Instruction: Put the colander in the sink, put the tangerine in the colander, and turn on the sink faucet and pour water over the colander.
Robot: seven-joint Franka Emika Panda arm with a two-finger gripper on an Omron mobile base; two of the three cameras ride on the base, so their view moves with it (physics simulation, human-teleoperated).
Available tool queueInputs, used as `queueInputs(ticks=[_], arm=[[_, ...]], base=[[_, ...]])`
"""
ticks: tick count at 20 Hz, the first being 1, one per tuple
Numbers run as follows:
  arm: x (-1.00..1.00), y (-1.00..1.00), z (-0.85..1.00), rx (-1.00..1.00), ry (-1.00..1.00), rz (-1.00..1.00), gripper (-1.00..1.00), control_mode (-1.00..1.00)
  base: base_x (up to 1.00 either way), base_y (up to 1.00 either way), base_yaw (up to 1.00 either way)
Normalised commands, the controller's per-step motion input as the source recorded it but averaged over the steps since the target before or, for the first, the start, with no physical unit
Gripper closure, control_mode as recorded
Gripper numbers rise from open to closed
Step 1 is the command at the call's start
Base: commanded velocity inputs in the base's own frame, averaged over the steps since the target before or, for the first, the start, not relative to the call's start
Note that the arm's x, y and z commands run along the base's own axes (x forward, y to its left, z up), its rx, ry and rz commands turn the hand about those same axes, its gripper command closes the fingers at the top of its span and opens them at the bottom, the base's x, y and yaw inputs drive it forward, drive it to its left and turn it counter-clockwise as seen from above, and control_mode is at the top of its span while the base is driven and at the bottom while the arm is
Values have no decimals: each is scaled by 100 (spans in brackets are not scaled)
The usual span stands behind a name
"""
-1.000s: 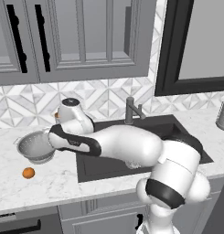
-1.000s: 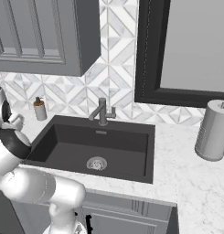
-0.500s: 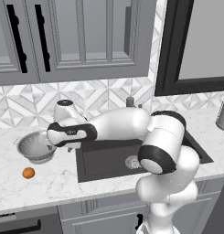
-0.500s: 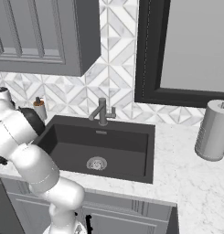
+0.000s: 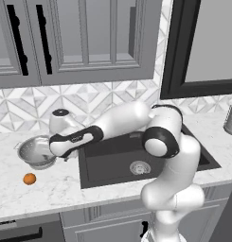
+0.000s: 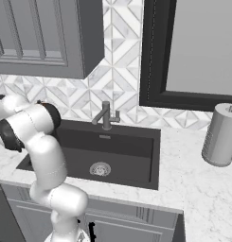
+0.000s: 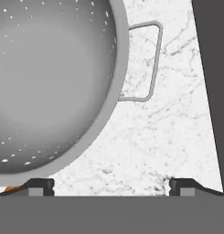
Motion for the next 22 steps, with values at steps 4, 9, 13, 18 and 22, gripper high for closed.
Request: queueInputs(ticks=[4,9,13,18,22], arm=[[17,21,0,0,0,0,-100,-100],[21,10,-3,0,0,-2,-100,-100],[14,2,-10,0,0,-6,-100,-100],[17,1,-15,0,1,-9,-100,-100],[6,0,-25,0,0,-9,-100,-100]], base=[[0,0,0],[0,0,0],[0,0,0],[0,0,0],[0,0,0]])
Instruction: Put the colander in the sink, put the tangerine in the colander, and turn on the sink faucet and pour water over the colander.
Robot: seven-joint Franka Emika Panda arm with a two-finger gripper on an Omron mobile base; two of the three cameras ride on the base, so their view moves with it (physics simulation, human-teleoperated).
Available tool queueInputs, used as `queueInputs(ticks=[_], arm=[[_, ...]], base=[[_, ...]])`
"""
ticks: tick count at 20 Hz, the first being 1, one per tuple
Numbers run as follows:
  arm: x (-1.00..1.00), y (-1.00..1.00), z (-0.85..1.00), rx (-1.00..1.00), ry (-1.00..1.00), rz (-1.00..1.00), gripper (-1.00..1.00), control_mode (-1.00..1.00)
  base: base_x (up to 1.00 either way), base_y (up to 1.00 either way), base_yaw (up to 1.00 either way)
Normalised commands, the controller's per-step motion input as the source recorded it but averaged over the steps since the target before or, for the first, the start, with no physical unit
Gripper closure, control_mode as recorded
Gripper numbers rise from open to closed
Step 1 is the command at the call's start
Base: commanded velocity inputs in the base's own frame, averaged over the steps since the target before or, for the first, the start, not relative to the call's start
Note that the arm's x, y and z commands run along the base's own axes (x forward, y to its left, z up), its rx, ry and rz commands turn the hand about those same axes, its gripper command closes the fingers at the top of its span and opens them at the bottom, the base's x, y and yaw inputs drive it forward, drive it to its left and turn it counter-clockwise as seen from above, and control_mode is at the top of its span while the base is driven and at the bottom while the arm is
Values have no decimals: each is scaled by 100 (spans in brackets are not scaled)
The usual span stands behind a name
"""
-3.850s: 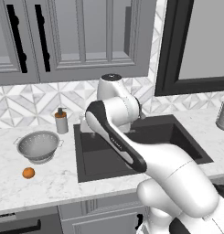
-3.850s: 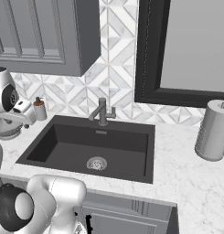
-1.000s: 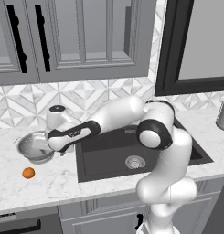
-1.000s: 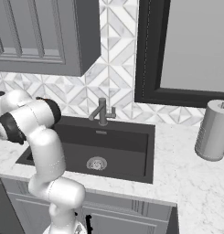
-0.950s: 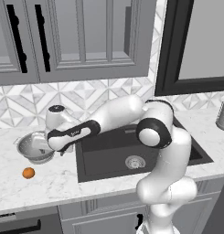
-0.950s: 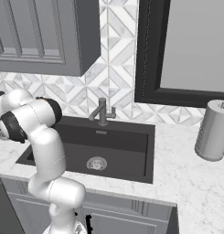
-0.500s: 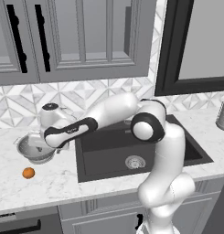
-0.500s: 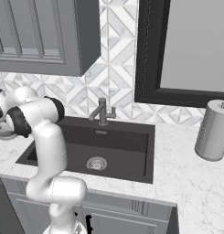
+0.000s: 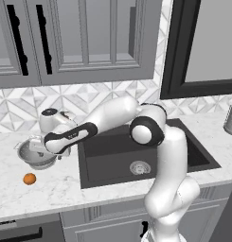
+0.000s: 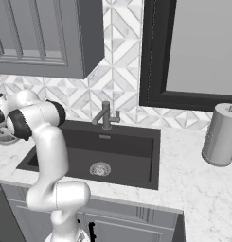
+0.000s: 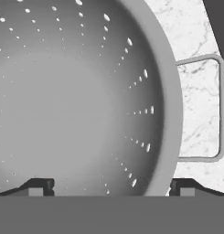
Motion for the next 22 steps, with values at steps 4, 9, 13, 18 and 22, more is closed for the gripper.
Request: queueInputs(ticks=[4,9,13,18,22], arm=[[0,0,-20,0,0,-7,-100,-100],[0,0,-21,0,0,-6,-100,-100],[0,0,-12,0,0,-3,100,-100],[0,0,0,0,0,0,100,-100],[0,0,0,0,0,0,100,-100]], base=[[0,0,0],[0,0,0],[0,0,0],[0,0,0],[0,0,0]])
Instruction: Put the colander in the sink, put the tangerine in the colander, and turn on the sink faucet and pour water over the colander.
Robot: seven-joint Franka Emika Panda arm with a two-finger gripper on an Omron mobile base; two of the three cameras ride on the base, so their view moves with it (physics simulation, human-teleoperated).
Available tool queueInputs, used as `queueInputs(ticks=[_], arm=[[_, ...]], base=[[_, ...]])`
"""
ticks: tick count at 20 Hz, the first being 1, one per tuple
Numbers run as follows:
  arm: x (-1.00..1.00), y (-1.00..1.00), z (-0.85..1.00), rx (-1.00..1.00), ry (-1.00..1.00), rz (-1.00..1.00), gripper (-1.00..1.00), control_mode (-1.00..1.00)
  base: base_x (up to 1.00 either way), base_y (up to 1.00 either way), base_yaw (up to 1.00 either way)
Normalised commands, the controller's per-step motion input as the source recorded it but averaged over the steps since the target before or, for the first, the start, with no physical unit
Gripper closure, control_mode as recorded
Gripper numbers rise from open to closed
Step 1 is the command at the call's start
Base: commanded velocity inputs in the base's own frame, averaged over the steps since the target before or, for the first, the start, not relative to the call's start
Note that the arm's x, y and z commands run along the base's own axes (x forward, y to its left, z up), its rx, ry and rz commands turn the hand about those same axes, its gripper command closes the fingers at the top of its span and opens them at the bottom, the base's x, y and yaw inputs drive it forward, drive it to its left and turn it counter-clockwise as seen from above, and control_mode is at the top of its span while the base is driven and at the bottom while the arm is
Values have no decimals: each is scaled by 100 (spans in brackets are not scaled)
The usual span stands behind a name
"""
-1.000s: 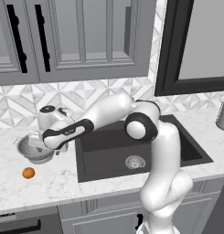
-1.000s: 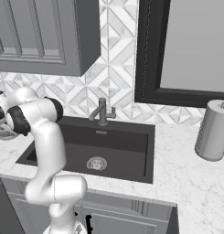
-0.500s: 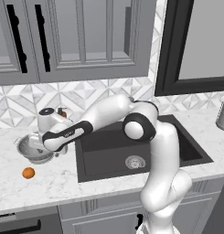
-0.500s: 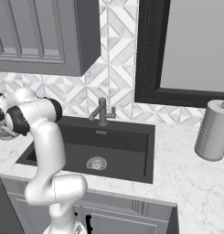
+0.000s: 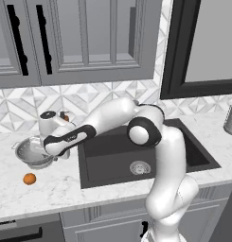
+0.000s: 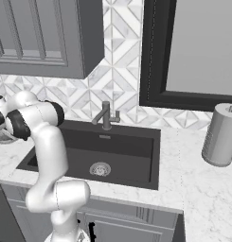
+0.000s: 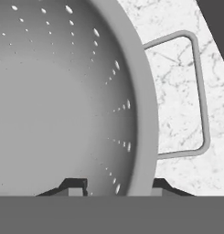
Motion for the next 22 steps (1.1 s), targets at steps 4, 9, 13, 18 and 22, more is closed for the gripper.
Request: queueInputs(ticks=[4,9,13,18,22], arm=[[-9,0,0,0,-1,-5,100,-100],[-33,-11,5,6,-9,-9,100,-100],[-36,-33,12,11,-9,-20,100,-100],[-12,-53,27,14,1,-28,100,-100],[-16,-97,31,15,17,-35,100,-100]], base=[[0,0,0],[0,0,0],[0,0,0],[0,0,0],[0,0,0]])
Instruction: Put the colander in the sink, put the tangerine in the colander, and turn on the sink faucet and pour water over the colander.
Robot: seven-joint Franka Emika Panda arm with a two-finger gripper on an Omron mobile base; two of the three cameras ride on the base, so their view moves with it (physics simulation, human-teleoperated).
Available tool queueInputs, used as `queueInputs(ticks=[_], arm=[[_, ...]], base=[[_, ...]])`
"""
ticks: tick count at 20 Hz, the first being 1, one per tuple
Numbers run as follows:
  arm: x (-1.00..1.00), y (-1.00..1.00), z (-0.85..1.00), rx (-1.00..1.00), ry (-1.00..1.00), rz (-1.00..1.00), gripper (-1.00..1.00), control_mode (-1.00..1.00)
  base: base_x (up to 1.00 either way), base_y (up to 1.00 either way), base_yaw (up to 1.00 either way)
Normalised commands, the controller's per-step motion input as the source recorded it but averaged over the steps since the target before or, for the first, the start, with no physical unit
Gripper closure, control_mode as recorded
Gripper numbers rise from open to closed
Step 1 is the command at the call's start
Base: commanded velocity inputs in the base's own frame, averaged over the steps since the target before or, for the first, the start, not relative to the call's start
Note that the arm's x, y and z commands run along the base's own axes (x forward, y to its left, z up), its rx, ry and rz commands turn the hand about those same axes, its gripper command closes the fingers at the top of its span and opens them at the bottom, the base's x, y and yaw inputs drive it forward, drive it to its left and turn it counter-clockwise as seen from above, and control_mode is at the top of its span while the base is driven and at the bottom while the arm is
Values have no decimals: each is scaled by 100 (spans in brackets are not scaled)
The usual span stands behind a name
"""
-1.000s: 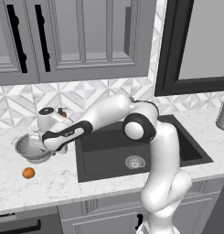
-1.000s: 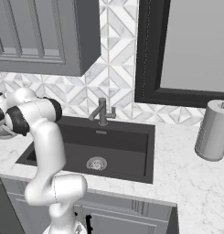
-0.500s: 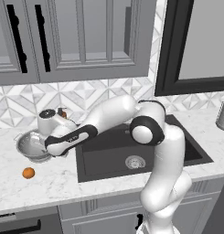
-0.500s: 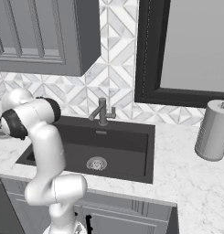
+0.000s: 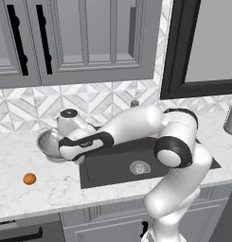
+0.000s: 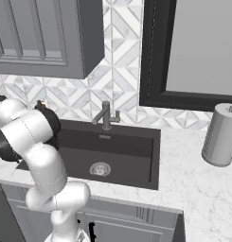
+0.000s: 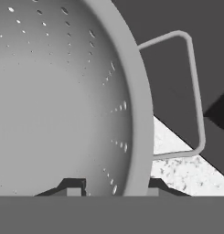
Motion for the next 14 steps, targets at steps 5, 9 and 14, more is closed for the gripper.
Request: queueInputs(ticks=[5,9,14], arm=[[-29,-98,11,11,24,-33,100,-100],[-32,-85,0,3,25,-35,100,-100],[-16,-76,0,0,19,-35,100,-100]], base=[[0,0,0],[0,0,0],[0,0,0]])
